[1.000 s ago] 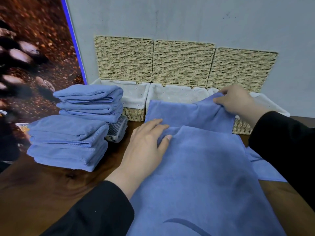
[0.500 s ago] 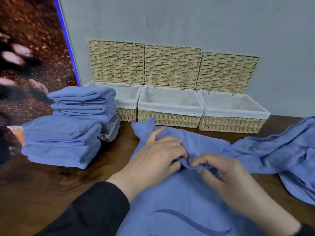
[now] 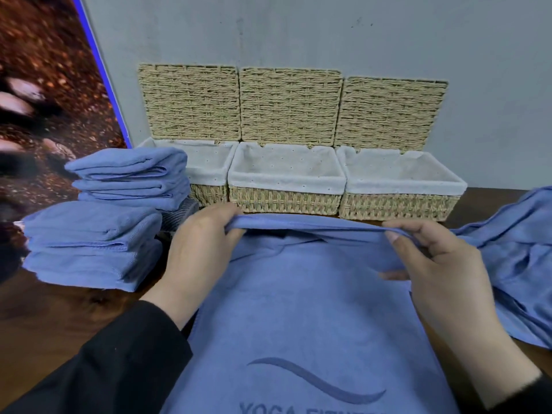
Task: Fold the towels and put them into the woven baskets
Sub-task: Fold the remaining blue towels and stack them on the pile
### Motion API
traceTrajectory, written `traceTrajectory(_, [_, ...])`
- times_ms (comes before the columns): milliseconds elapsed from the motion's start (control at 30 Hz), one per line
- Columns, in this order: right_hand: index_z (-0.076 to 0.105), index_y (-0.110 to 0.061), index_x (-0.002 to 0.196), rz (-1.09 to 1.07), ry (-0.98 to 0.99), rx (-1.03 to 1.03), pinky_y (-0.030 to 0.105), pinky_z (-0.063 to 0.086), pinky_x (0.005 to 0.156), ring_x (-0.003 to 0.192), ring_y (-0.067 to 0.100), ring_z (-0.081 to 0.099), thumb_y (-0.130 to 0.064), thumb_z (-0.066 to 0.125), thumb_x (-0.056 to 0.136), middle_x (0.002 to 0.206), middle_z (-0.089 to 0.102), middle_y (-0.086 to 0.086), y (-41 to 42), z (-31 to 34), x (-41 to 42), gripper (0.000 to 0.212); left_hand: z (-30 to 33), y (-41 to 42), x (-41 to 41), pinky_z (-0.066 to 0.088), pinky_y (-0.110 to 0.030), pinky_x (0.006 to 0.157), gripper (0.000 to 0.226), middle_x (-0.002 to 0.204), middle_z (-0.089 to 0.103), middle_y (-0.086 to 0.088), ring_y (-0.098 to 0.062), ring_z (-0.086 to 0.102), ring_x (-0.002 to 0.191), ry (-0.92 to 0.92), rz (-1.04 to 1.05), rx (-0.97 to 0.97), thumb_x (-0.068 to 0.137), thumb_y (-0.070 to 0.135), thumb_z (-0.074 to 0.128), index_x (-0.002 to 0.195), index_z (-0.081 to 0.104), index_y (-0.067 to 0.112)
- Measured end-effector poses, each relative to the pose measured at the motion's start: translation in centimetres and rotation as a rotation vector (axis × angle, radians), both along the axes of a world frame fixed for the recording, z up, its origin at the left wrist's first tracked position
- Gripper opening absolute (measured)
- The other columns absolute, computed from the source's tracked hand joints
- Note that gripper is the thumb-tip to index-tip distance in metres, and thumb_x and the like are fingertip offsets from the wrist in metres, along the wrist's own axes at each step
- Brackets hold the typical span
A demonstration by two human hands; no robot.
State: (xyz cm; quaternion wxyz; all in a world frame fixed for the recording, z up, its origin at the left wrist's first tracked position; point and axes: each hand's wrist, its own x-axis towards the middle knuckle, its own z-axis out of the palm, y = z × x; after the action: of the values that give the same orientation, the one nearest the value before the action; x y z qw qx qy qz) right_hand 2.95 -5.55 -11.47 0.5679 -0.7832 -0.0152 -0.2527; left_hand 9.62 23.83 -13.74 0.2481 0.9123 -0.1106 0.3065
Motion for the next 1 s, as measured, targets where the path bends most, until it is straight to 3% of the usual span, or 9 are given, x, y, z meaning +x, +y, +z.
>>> traceTrajectory(133, [0.071, -0.036, 0.094, -0.033, 0.009, -0.059, 0.04, 0.06, 0.071, 0.081, 0.026, 0.07, -0.017, 0.064, 0.099, 0.085, 0.072, 0.002, -0.3, -0.6, 0.3, 0.021, 0.6, 0.2, -0.3, 0.046, -0.037, 0.06, 0.014, 0.067, 0.06, 0.006, -0.023, 0.057, 0.067, 0.081, 0.0, -0.139, 0.084, 0.015, 0.075, 0.084, 0.062, 0.021])
traceTrajectory(200, [0.068, -0.041, 0.092, -0.061, 0.006, -0.118, 0.043, 0.05, 0.069, 0.081, 0.032, 0.066, -0.023, 0.064, 0.099, 0.083, 0.072, 0.005, -0.5, -0.3, 0.2, 0.02, 1.4, 0.3, -0.8, 0.041, -0.026, 0.059, 0.018, 0.068, 0.061, 0.005, -0.014, 0.055, 0.066, 0.105, -0.059, -0.178, 0.085, 0.017, 0.078, 0.084, 0.06, 0.018])
traceTrajectory(300, [0.067, -0.042, 0.091, -0.032, -0.028, -0.115, 0.047, 0.052, 0.075, 0.085, 0.03, 0.066, -0.023, 0.062, 0.1, 0.088, 0.073, -0.002, -0.6, 1.4, -0.3, 0.022, 4.2, 0.7, -2.0, 0.035, -0.017, 0.056, 0.022, 0.068, 0.06, 0.002, -0.007, 0.054, 0.066, 0.133, -0.147, -0.189, 0.088, 0.025, 0.076, 0.084, 0.057, 0.015])
traceTrajectory(433, [0.069, -0.041, 0.094, -0.02, -0.112, -0.112, 0.03, 0.048, 0.067, 0.075, 0.007, 0.064, -0.021, 0.064, 0.099, 0.089, 0.072, -0.021, -1.4, 4.7, -2.0, 0.022, 8.8, 1.5, -4.3, 0.036, -0.015, 0.059, 0.017, 0.074, 0.057, 0.003, -0.002, 0.051, 0.067, 0.083, -0.193, -0.175, 0.096, 0.028, 0.066, 0.086, 0.054, 0.02])
traceTrajectory(600, [0.07, -0.038, 0.096, -0.005, -0.121, -0.256, 0.01, 0.047, 0.078, 0.094, -0.003, 0.066, -0.018, 0.064, 0.097, 0.098, 0.071, -0.028, -2.0, 4.5, -7.7, 0.022, 8.8, 2.3, -10.0, 0.037, -0.011, 0.066, 0.014, 0.087, 0.06, 0.013, 0.0, 0.055, 0.081, 0.062, -0.236, -0.149, 0.096, 0.025, 0.065, 0.086, 0.055, 0.028])
traceTrajectory(700, [0.072, -0.037, 0.095, 0.116, 0.025, -0.324, 0.01, 0.047, 0.084, 0.102, -0.007, 0.066, -0.022, 0.063, 0.095, 0.106, 0.072, -0.026, -2.2, 0.6, -11.0, 0.017, 4.6, 3.5, -13.3, 0.042, -0.018, 0.07, 0.014, 0.09, 0.06, 0.008, -0.011, 0.058, 0.083, 0.194, -0.326, -0.099, 0.092, 0.029, 0.071, 0.084, 0.059, 0.03])
traceTrajectory(800, [0.067, -0.045, 0.098, 0.328, 0.248, -0.415, 0.01, 0.047, 0.085, 0.109, -0.009, 0.063, -0.025, 0.063, 0.095, 0.113, 0.069, -0.029, -2.7, -2.8, -12.8, 0.021, 0.6, 4.4, -15.1, 0.048, -0.029, 0.085, 0.021, 0.105, 0.068, 0.013, -0.009, 0.065, 0.102, 0.432, -0.398, -0.104, 0.088, 0.018, 0.077, 0.087, 0.064, 0.034])
traceTrajectory(900, [0.066, -0.038, 0.093, 0.387, 0.287, -0.522, 0.007, 0.043, 0.091, 0.121, -0.017, 0.052, -0.018, 0.063, 0.098, 0.123, 0.06, -0.038, -3.0, -4.0, -13.2, 0.021, -1.4, 4.9, -15.8, 0.044, -0.013, 0.091, 0.023, 0.114, 0.067, 0.031, 0.009, 0.059, 0.116, 0.493, -0.376, -0.115, 0.088, 0.011, 0.076, 0.086, 0.066, 0.031])
traceTrajectory(1000, [0.068, -0.037, 0.096, 0.362, 0.283, -0.492, 0.008, 0.044, 0.093, 0.122, -0.018, 0.052, -0.02, 0.063, 0.098, 0.121, 0.061, -0.038, -3.0, -4.0, -13.3, 0.018, -1.8, 5.2, -15.6, 0.041, -0.009, 0.092, 0.031, 0.116, 0.066, 0.034, 0.012, 0.057, 0.118, 0.505, -0.368, -0.131, 0.087, -0.002, 0.07, 0.087, 0.069, 0.029])
